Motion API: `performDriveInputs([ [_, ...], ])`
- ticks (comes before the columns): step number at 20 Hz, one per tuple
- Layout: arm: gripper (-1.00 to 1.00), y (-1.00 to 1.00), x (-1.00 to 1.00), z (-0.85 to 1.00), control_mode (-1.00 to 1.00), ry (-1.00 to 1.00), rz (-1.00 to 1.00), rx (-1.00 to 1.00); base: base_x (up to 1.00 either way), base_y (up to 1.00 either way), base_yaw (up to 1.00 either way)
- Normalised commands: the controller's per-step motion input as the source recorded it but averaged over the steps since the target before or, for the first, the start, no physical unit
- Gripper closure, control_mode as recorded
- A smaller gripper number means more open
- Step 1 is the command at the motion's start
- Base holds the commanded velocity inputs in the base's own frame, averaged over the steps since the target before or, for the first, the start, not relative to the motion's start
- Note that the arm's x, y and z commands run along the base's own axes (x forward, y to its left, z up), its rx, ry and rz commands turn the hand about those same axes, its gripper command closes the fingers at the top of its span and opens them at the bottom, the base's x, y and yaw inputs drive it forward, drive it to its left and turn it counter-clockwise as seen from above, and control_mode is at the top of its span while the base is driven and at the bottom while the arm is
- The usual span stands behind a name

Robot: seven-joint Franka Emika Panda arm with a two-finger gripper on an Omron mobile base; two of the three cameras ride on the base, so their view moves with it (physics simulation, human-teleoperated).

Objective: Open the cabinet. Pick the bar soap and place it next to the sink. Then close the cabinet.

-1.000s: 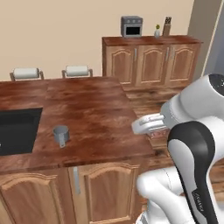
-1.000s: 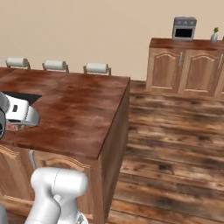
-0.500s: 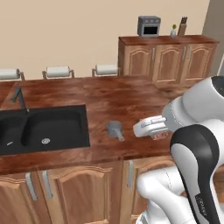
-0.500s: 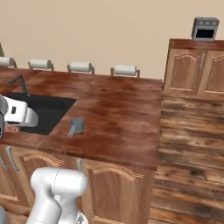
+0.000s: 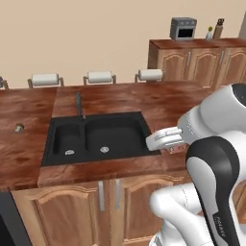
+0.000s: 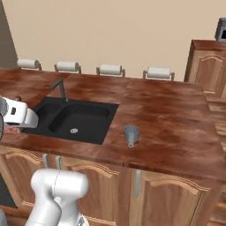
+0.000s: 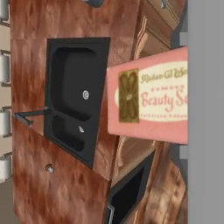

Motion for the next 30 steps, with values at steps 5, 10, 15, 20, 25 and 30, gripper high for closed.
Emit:
performDriveInputs([
  [5, 1.00, 0.00, 0.00, 0.00, 1.00, 0.00, 0.00, 0.00, 0.05, 1.00, 0.00],
  [10, 1.00, 0.00, 0.00, 0.00, 1.00, 0.00, 0.00, 0.00, 0.10, 1.00, 0.00],
  [15, 1.00, 0.00, 0.00, 0.00, 1.00, 0.00, 0.00, 0.00, 0.13, 1.00, 0.00],
  [20, 1.00, 0.00, 0.00, 0.00, 1.00, 0.00, 0.00, 0.00, 0.09, 0.83, -0.02],
  [25, 1.00, 0.00, 0.00, 0.00, 1.00, 0.00, 0.00, 0.00, 0.02, 0.24, -0.02],
  [30, 1.00, 0.00, 0.00, 0.00, 1.00, 0.00, 0.00, 0.00, 0.00, 0.00, 0.00],
])
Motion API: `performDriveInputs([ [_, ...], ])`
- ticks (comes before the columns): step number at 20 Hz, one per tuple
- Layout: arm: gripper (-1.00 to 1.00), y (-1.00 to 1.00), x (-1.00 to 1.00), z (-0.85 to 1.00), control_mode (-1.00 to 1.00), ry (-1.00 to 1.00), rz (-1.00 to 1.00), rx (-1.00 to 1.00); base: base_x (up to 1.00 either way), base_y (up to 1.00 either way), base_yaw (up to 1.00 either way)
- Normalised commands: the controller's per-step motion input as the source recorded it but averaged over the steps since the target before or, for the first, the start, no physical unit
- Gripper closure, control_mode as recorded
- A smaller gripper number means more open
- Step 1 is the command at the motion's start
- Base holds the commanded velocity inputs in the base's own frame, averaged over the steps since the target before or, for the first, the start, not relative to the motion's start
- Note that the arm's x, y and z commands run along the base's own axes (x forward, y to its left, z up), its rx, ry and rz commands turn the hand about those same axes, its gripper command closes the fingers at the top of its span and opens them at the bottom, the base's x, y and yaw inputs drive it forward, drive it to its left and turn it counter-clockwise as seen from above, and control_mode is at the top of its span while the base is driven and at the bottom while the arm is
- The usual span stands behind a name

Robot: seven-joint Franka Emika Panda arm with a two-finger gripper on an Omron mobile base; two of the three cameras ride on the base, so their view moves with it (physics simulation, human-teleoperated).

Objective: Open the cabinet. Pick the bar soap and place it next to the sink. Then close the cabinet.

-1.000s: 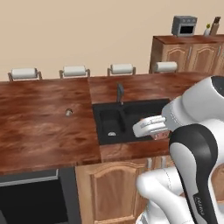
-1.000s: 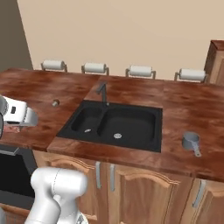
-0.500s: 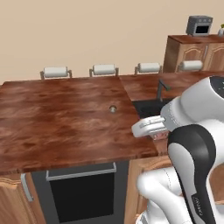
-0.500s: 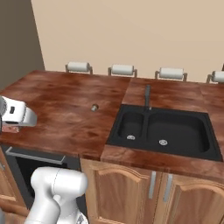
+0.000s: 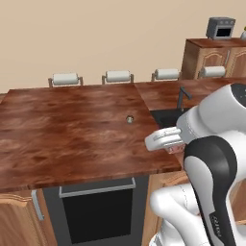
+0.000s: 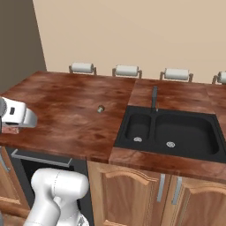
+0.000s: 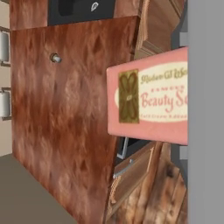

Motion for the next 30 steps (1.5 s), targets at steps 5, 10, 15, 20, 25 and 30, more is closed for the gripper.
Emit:
performDriveInputs([
  [5, 1.00, 0.00, 0.00, 0.00, 1.00, 0.00, 0.00, 0.00, 0.00, 0.00, 0.00],
  [10, 1.00, 0.01, 0.39, 0.00, -1.00, 0.11, 0.00, 0.00, 0.02, 0.00, 0.00],
  [15, 1.00, -0.07, 0.91, -0.03, -1.00, 0.20, 0.00, 0.00, 0.00, 0.00, 0.00],
  [20, 1.00, -0.30, 0.52, -0.06, -1.00, 0.01, 0.32, 0.02, 0.00, 0.00, 0.00],
  [25, 1.00, 0.00, 0.52, -0.55, -1.00, -0.03, 0.14, -0.14, 0.00, 0.00, 0.00],
  [30, 1.00, 0.00, 0.47, -0.27, -1.00, 0.00, 0.10, -0.22, 0.00, 0.00, 0.00],
])
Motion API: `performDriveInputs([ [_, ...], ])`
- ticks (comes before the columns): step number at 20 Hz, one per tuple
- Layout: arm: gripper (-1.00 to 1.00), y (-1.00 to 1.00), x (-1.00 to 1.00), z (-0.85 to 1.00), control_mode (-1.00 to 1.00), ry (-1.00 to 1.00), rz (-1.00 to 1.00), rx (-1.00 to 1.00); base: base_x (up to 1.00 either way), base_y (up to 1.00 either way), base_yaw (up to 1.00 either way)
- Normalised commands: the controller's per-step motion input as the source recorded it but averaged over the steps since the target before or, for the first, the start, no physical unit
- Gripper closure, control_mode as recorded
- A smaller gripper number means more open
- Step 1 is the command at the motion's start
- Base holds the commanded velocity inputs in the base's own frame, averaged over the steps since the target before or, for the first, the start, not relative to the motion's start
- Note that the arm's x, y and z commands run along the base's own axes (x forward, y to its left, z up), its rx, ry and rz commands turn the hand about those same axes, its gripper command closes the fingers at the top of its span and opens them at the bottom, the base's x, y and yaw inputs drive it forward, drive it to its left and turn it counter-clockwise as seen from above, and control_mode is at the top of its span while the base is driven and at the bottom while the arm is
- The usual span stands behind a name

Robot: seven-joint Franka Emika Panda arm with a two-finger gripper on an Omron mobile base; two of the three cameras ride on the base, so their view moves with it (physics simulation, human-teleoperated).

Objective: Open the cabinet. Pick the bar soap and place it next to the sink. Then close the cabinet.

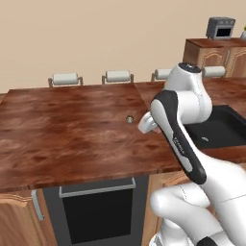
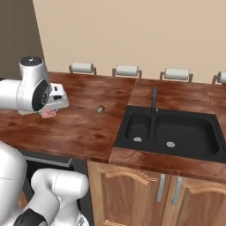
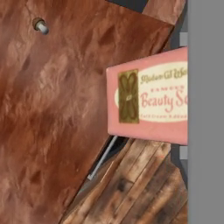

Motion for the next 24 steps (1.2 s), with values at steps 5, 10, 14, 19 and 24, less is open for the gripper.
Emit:
performDriveInputs([
  [5, 1.00, -0.06, 0.37, 0.00, -1.00, 0.07, 0.00, -0.15, 0.00, 0.00, 0.00],
  [10, 1.00, -0.65, 0.59, -0.02, -1.00, 0.12, 0.00, -0.03, 0.00, 0.00, 0.00],
  [14, 1.00, -0.94, 0.47, -0.11, -1.00, 0.11, -0.01, 0.00, 0.00, 0.00, 0.00],
  [19, 1.00, -0.61, 0.35, -0.53, -1.00, 0.00, 0.00, 0.00, 0.00, 0.00, 0.00],
  [24, 1.00, -0.20, 0.47, -0.66, -1.00, 0.00, 0.00, 0.00, 0.00, 0.00, 0.00],
])
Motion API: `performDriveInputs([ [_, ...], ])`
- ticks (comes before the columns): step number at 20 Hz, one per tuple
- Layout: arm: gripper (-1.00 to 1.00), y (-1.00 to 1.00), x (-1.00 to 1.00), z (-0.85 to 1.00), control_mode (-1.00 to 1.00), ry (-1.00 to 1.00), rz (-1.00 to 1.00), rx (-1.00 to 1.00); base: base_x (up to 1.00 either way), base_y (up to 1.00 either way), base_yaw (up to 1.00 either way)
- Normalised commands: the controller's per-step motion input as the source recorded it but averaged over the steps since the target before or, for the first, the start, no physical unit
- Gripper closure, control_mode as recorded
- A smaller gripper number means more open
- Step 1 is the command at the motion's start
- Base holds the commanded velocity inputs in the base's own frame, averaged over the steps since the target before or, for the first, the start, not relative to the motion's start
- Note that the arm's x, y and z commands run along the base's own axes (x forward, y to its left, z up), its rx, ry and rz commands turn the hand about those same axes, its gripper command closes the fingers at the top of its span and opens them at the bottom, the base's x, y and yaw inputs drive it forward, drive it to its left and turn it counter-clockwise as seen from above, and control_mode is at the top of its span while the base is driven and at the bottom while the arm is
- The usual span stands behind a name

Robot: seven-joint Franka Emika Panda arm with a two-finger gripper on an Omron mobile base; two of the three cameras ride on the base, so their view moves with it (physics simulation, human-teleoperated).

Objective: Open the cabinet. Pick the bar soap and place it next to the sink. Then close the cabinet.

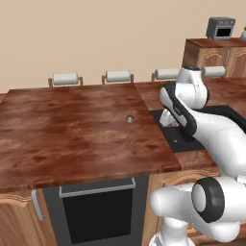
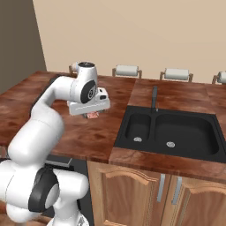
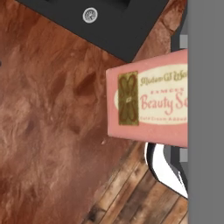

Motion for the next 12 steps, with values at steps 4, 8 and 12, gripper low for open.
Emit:
performDriveInputs([
  [4, 1.00, -0.05, 0.52, -0.40, -1.00, 0.01, 0.00, 0.00, 0.00, 0.00, 0.00],
  [8, 1.00, 0.00, 0.64, -0.34, -1.00, 0.00, 0.00, 0.00, 0.00, 0.00, 0.00],
  [12, 1.00, -0.05, 0.62, -0.46, -1.00, 0.00, 0.00, 0.00, 0.00, 0.00, 0.00],
])
